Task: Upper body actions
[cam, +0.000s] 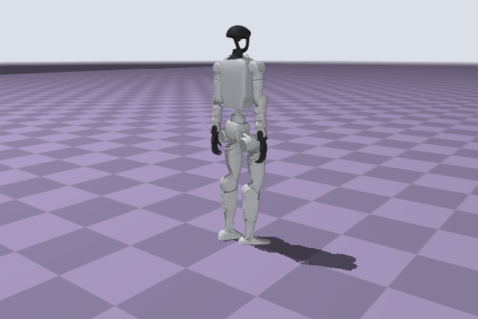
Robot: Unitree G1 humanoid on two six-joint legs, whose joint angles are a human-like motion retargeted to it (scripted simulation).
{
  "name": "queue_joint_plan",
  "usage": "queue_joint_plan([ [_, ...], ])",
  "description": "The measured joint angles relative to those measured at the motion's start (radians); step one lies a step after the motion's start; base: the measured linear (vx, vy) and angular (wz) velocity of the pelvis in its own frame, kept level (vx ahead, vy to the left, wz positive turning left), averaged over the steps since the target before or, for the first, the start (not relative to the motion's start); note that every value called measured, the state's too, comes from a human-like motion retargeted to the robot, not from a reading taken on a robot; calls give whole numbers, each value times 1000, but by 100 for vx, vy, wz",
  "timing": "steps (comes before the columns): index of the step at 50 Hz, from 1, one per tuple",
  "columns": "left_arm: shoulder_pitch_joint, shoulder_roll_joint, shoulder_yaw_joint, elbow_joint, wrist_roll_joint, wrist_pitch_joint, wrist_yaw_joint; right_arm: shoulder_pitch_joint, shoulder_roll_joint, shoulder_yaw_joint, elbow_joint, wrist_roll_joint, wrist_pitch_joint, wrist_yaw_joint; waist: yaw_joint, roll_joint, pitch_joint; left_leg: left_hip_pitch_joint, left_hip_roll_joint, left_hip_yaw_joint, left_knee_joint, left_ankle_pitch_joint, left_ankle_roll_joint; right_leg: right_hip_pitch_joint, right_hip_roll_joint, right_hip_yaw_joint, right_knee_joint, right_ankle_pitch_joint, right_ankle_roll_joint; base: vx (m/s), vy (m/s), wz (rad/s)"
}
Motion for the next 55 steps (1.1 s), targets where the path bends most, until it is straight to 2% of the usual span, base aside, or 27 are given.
queue_joint_plan([
  [5, 32, -4, 4, -17, 11, 7, -36, -20, 0, 15, -29, -3, -8, -2, -46, 13, -38, -5, 8, -27, -7, -1, -11, 18, 25, -38, -22, -14, -12, -5, -4, 44],
  [33, -28, -17, -35, -47, 33, -6, -23, -1, -5, -11, 18, 19, 9, 10, -58, 15, -47, -13, 48, -45, -23, -11, -68, 29, 88, -70, -43, -22, -65, -10, -4, 10],
  [40, -22, -4, -27, -36, 38, -1, -20, -8, -11, -19, 18, 19, 10, 14, -57, 2, -42, -59, 54, -30, 88, -82, -87, 11, 75, -32, -23, -27, -67, -10, 1, -9],
  [42, -23, -7, -29, -35, 37, -2, -16, -10, -15, -22, 15, 12, 10, 16, -56, -5, -43, -86, 46, -35, 149, -72, -99, -1, 64, -24, -15, -26, -66, -8, 3, -12],
  [45, -25, -15, -24, -35, 33, -4, -16, -16, -21, -22, 10, 4, 11, 17, -45, -14, -37, -121, 26, -74, 230, -30, -123, -15, 46, 0, -1, -17, -64, -3, 2, -47],
  [48, -23, -26, -3, -45, 31, -8, -17, -25, -24, -20, 8, 5, 10, 15, -12, -27, -25, -139, 9, -127, 249, -43, -111, -29, 33, 57, 13, -3, -63, 3, 2, -109],
  [52, -15, -30, 24, -46, 16, -13, -9, -25, -23, -13, 2, 7, 5, 18, 50, -23, -25, -133, -20, -326, 155, -42, -126, -49, 55, 152, 23, 21, -68, 11, -2, -161],
  [53, -16, -28, 26, -42, 10, -13, -9, -26, -23, -10, 1, 6, 3, 19, 70, -22, -22, -130, -32, -391, 130, -30, -133, -55, 60, 181, 25, 29, -70, 12, -5, -191],
  [55, -33, -20, 23, -29, -1, -11, -11, -37, -26, -11, -5, 2, 3, 25, 103, -18, -7, -125, -31, -423, 78, 24, -150, -67, 71, 230, 37, 44, -72, 9, -5, -172],
])
